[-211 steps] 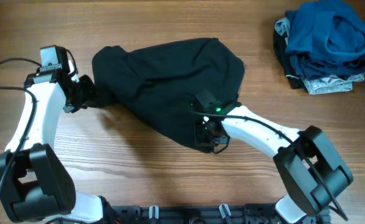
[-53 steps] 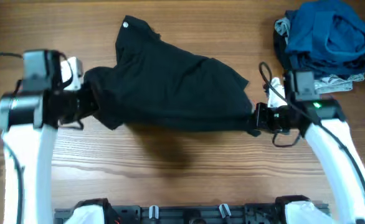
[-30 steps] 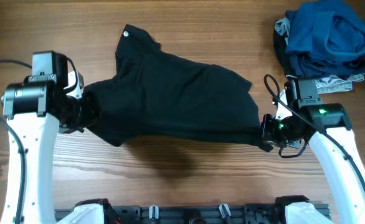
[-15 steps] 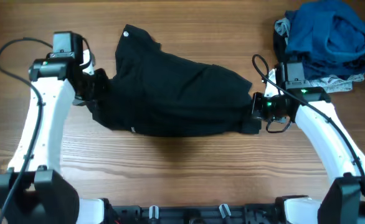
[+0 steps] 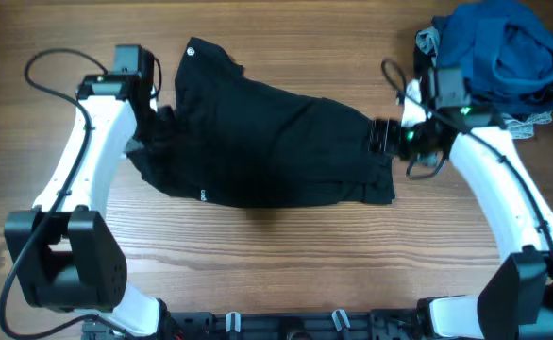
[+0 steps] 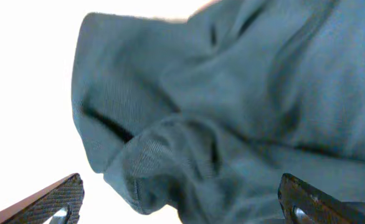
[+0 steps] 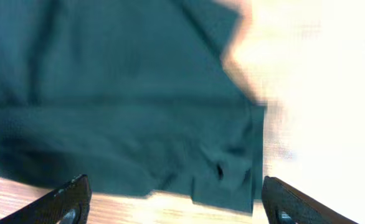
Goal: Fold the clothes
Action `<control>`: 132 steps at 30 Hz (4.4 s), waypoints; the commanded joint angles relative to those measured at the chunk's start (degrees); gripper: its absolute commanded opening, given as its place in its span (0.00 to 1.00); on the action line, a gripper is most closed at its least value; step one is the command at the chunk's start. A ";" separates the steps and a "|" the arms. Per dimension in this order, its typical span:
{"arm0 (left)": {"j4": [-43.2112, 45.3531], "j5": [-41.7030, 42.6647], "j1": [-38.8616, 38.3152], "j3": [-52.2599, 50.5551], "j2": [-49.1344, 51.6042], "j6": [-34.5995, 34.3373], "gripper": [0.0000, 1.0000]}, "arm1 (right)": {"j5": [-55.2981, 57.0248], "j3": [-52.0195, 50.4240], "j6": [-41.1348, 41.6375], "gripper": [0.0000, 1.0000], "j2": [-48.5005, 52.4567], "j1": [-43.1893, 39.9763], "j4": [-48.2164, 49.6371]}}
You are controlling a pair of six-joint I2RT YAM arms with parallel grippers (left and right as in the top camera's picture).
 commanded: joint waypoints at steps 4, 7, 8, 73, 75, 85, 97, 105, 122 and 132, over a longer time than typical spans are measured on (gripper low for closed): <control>9.55 12.26 0.17 19.30 1.70 10.75 1.00 | 0.33 8.98 -7.63 0.92 0.00 -0.28 3.85; 20.22 12.55 0.11 20.13 8.28 12.76 1.00 | 0.31 8.98 -7.98 0.92 0.00 -0.28 4.74; 24.17 13.16 0.11 20.13 11.37 14.27 1.00 | 0.26 8.98 -7.89 0.92 0.00 -0.26 4.37; 49.75 12.11 -3.21 20.17 38.47 17.94 0.24 | -4.15 8.98 -6.29 0.81 9.73 3.91 5.62; 49.20 9.29 -3.21 20.17 38.47 17.55 0.08 | -3.96 8.98 -6.36 0.81 9.73 3.91 5.88; 35.95 -1.77 -1.64 20.17 26.77 10.62 0.04 | -3.45 8.98 -6.58 0.82 9.75 3.91 11.47; 2.67 -0.28 -1.66 20.17 8.09 8.70 0.04 | -0.83 8.98 -6.34 0.78 24.09 3.65 21.49; 2.49 0.42 -1.77 20.17 8.09 8.72 0.04 | 0.09 8.98 -4.00 0.69 30.53 3.78 23.30; 2.49 0.39 -1.77 20.17 8.09 8.72 0.04 | 5.14 27.50 -6.12 0.04 25.68 4.81 14.19; 1.42 0.39 -1.77 20.17 8.09 8.94 0.04 | 6.25 18.82 -1.44 0.04 20.65 4.70 -12.74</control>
